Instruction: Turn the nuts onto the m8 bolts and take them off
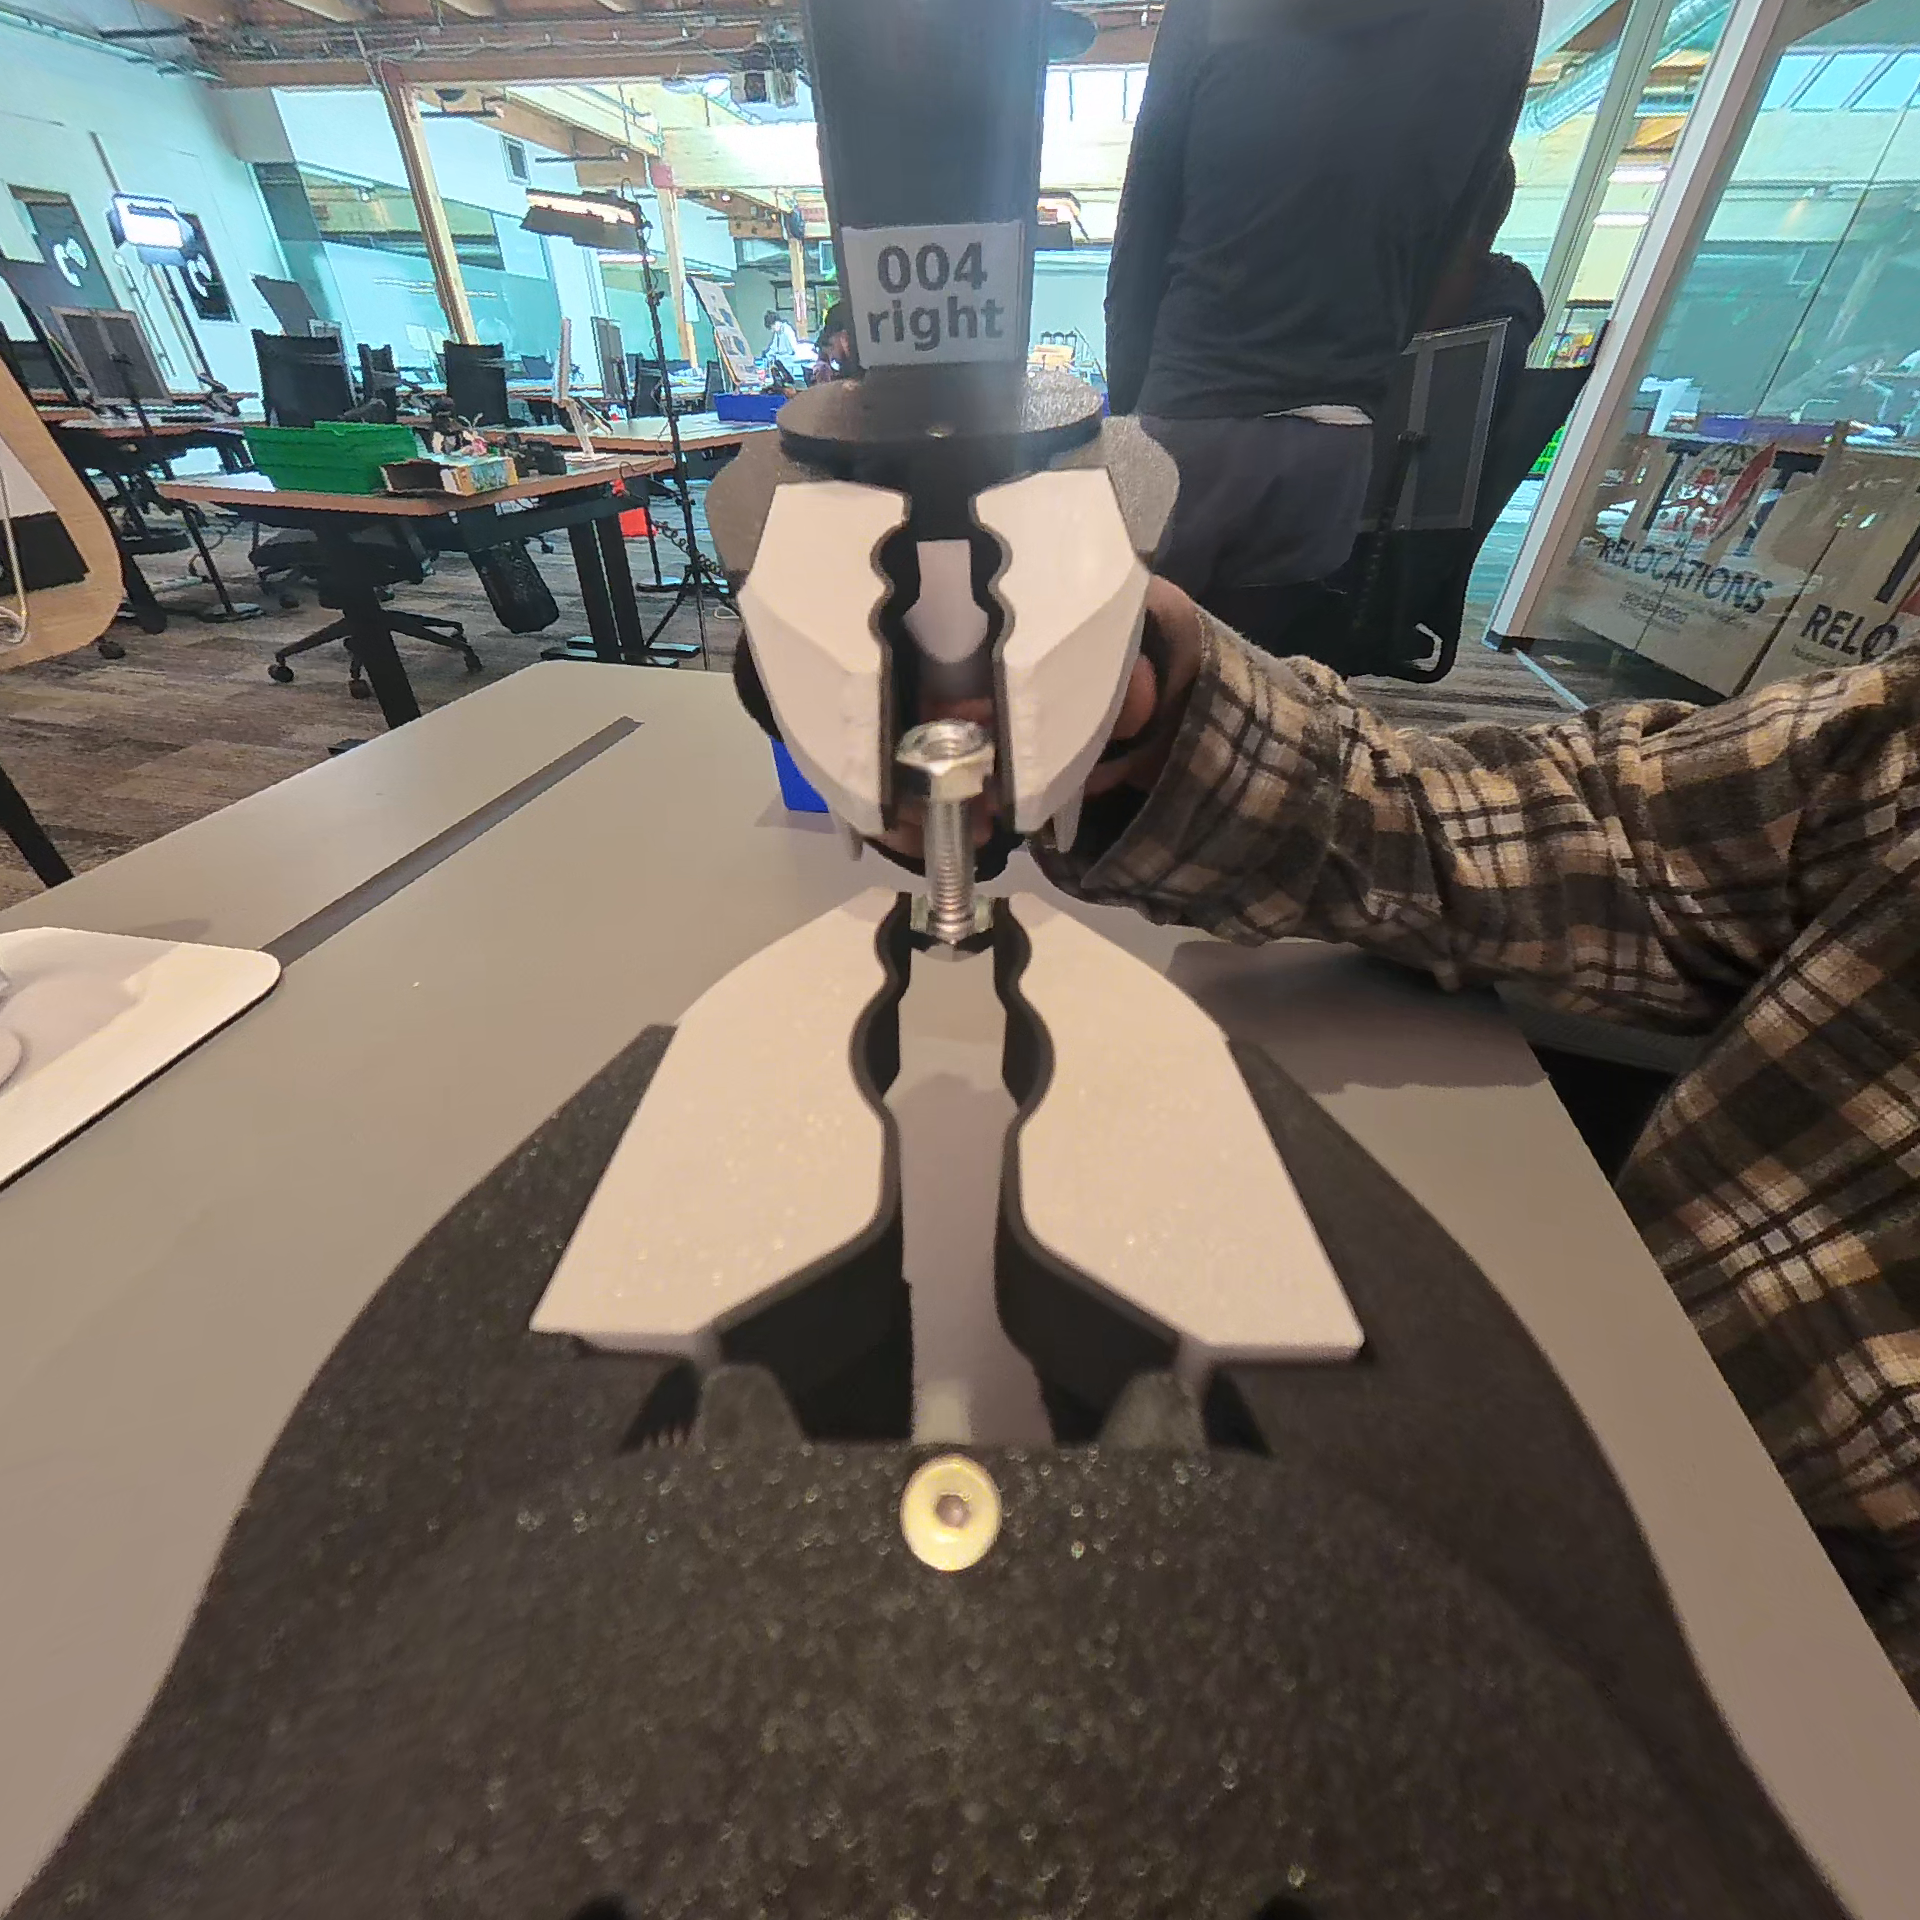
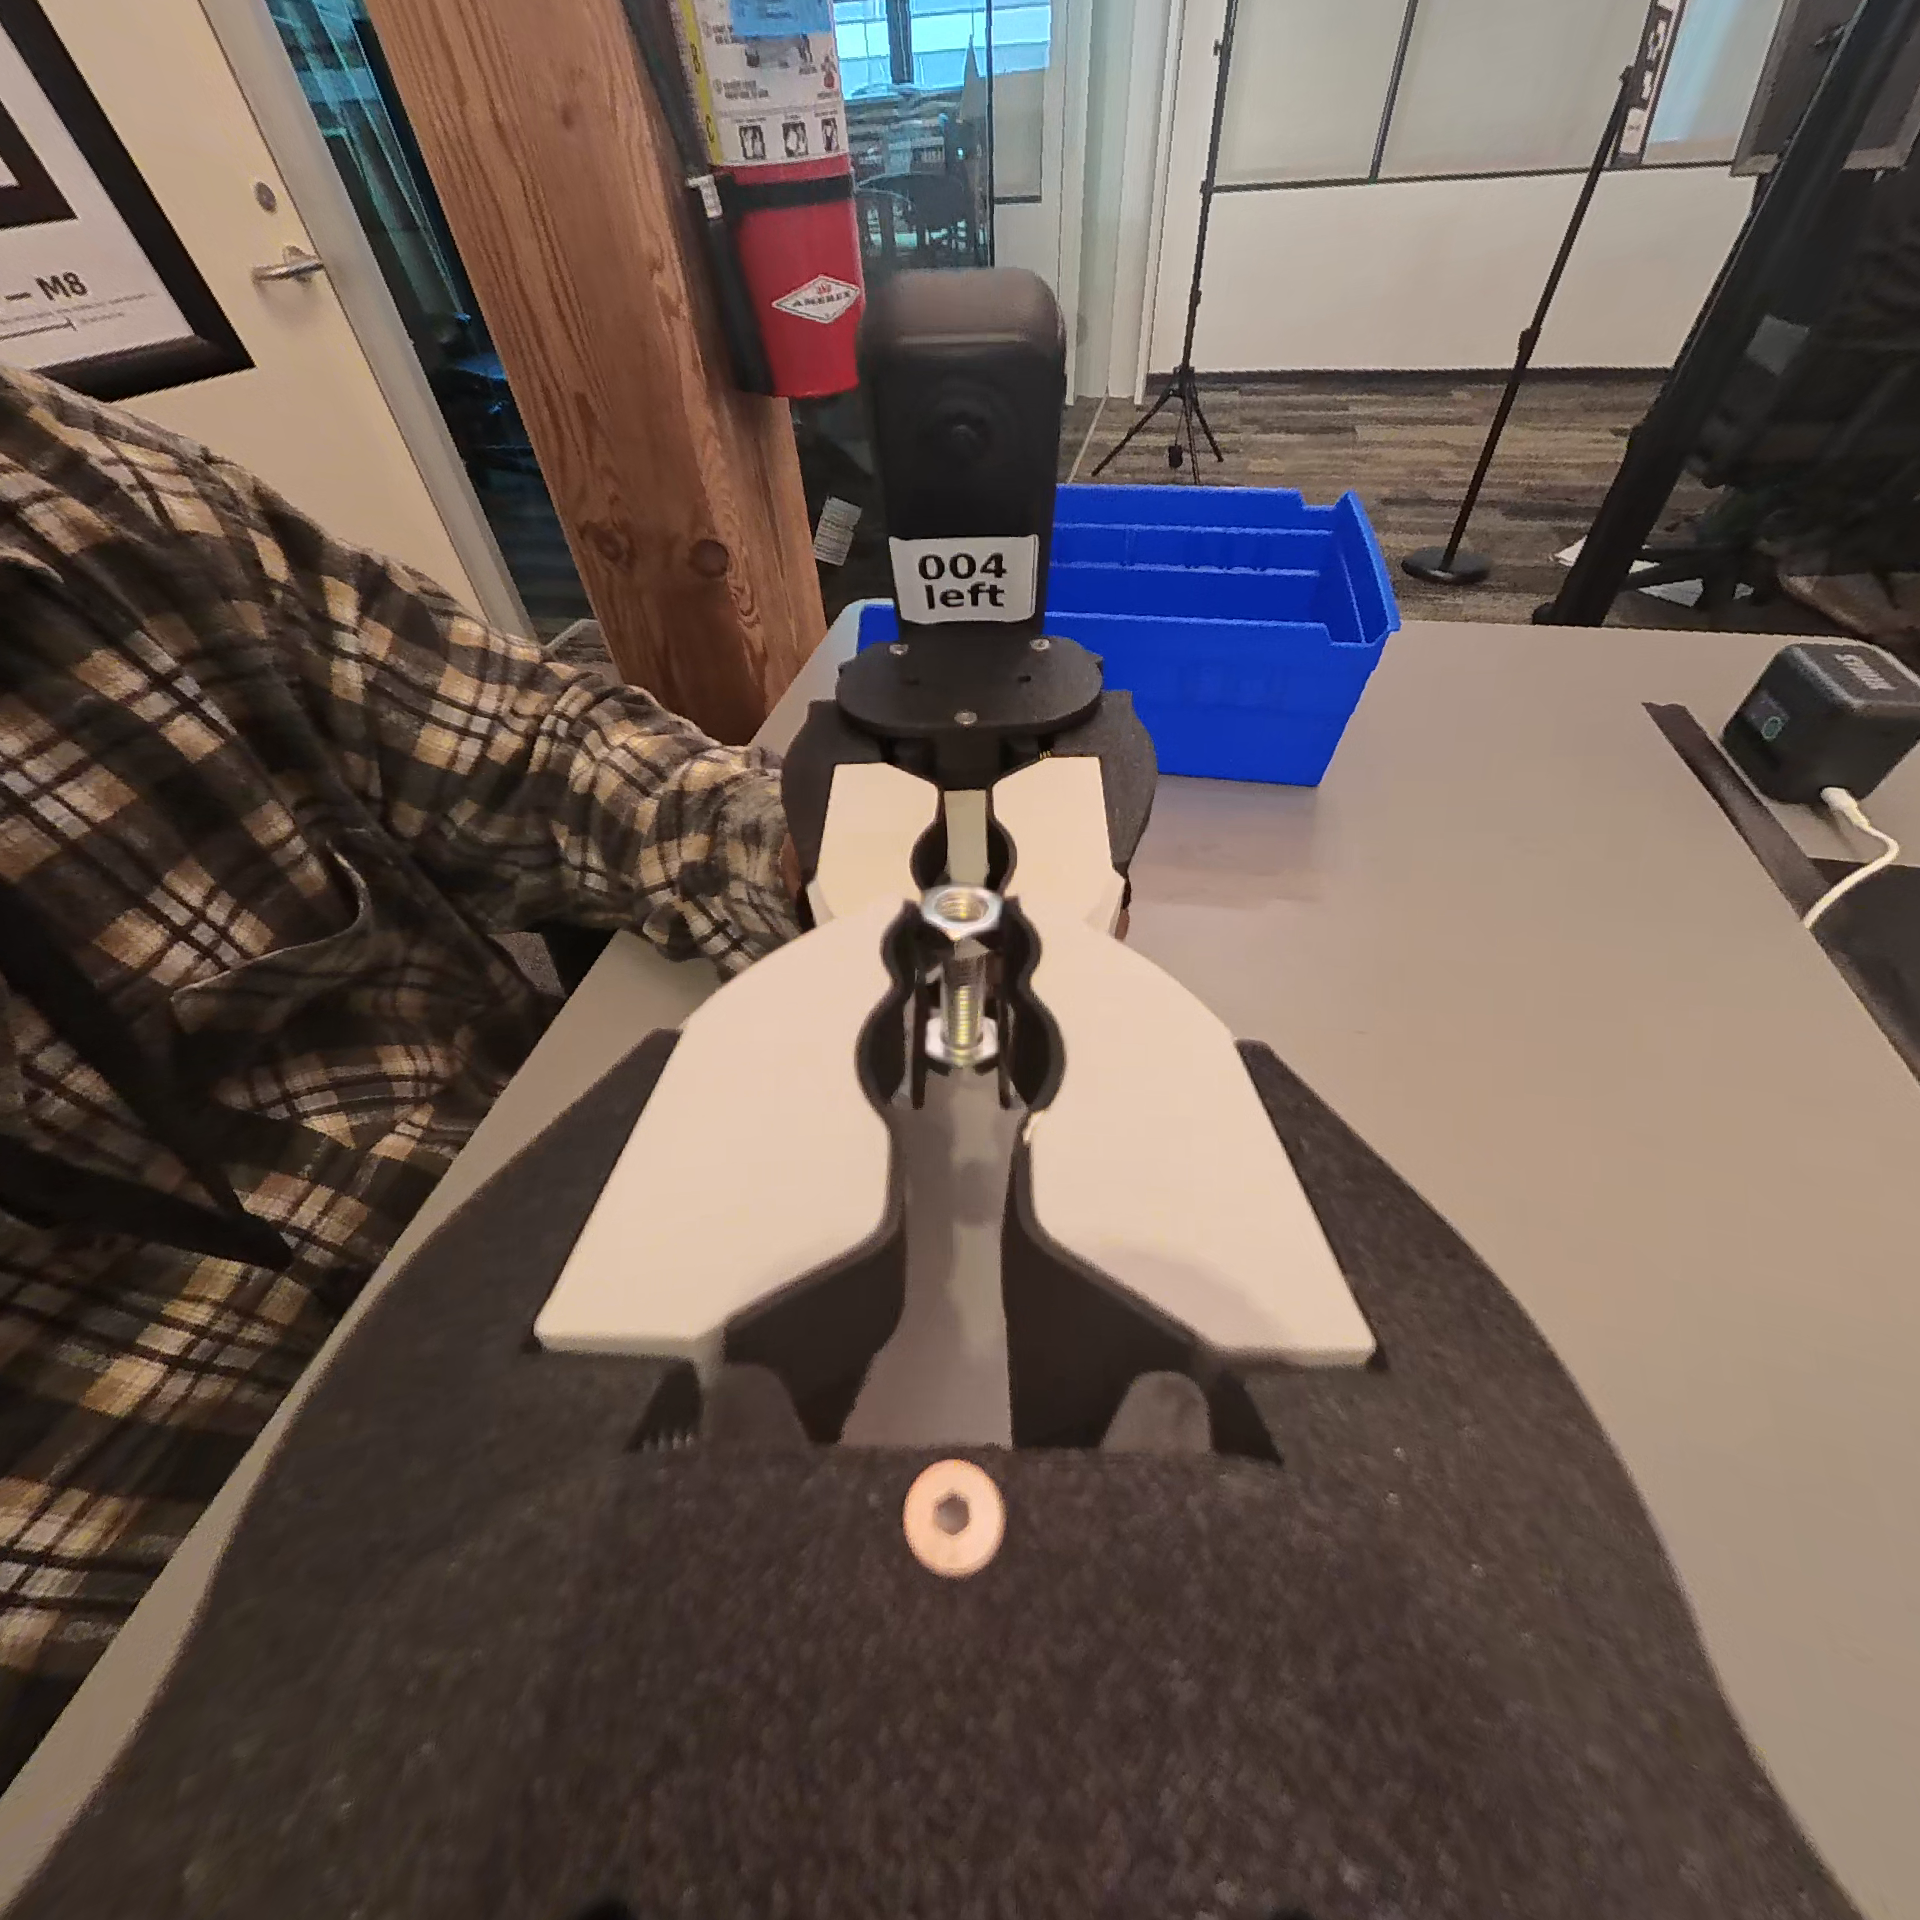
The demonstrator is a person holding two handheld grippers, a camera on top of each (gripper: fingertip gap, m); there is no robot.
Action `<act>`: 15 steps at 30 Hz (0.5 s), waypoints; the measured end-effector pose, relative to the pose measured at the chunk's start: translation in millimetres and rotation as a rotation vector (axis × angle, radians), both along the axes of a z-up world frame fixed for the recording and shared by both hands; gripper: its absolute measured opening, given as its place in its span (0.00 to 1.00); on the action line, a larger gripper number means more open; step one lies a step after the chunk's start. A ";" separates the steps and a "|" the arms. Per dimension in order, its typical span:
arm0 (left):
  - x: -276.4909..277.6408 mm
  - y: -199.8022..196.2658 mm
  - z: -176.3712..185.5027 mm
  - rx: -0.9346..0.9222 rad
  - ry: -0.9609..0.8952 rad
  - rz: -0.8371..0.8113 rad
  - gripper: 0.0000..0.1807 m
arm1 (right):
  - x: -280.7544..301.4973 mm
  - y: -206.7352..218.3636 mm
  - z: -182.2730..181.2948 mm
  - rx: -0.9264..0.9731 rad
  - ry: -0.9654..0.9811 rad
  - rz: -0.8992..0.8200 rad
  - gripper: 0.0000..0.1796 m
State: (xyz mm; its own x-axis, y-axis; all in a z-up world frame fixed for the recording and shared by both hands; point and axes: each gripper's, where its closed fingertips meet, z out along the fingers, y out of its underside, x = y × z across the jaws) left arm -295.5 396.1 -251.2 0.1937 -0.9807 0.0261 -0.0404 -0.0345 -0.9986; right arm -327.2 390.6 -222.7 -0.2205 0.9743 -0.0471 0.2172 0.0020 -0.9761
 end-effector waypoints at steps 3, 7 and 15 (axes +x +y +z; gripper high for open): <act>0.0 0.2 -0.4 -0.001 -0.001 0.000 0.08 | 1.7 0.1 5.0 -0.002 0.024 0.001 0.08; 0.1 0.7 -0.8 -0.004 0.001 0.000 0.08 | 5.8 2.9 13.7 0.006 0.060 -0.020 0.08; 5.0 0.0 -8.8 0.010 0.046 0.004 0.08 | 18.6 6.0 42.2 0.064 0.134 -0.162 0.08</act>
State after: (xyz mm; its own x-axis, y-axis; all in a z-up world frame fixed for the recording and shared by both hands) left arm -290.6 396.2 -260.0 0.1981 -0.9801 0.0076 -0.0859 -0.0251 -0.9960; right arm -308.6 396.5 -180.4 -0.0609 0.9975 0.0351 0.0882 0.0404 -0.9953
